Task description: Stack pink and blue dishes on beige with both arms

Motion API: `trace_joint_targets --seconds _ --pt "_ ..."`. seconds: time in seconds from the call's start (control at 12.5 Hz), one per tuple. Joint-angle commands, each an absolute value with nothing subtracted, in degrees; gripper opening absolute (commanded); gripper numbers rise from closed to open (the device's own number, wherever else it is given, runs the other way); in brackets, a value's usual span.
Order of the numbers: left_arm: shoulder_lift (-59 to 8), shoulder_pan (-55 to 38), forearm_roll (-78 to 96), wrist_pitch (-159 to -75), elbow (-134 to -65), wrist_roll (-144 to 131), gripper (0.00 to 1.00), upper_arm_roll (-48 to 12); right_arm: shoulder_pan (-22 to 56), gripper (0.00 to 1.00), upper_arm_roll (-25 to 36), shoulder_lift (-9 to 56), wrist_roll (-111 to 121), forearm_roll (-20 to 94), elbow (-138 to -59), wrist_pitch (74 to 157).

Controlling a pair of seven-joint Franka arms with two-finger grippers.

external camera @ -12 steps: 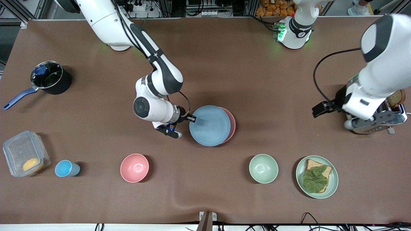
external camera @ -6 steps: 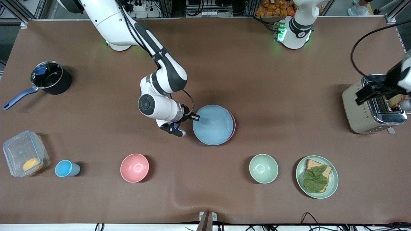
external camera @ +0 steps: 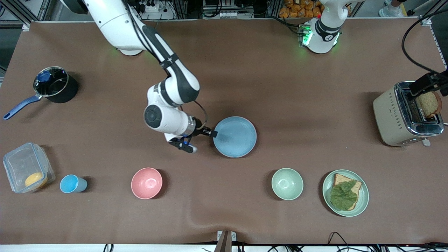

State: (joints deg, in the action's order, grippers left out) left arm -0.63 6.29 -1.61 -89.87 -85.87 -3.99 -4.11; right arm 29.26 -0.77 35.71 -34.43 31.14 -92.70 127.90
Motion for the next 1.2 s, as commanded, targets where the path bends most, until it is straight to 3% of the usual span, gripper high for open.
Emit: trace_joint_targets --seconds 0.0,0.16,0.4,0.56,0.88,1.12 --pt "0.18 4.48 0.17 -88.86 -86.22 -0.10 1.00 -2.02 21.13 1.00 0.09 30.25 -26.41 25.78 -93.16 117.29" --pt "0.26 3.96 0.79 -88.86 -86.49 0.70 1.00 -1.76 14.45 1.00 0.35 26.83 -18.50 21.39 -93.25 109.64" --pt "2.45 4.22 1.23 -86.59 -87.10 0.79 1.00 1.14 7.14 1.00 0.26 18.58 -7.07 6.10 -93.60 102.86" --pt "3.43 4.57 0.00 -85.78 -87.10 1.05 1.00 1.14 3.10 1.00 0.35 13.30 1.36 5.01 -93.60 98.11" --pt "1.06 4.31 0.00 -85.96 -86.22 1.40 1.00 0.71 2.10 1.00 -0.44 3.45 2.82 -0.68 -93.52 92.99" --pt "0.35 3.69 0.53 -85.96 -86.66 1.32 1.00 -0.87 1.32 1.00 -0.70 -0.07 0.97 -0.88 -92.90 88.95"
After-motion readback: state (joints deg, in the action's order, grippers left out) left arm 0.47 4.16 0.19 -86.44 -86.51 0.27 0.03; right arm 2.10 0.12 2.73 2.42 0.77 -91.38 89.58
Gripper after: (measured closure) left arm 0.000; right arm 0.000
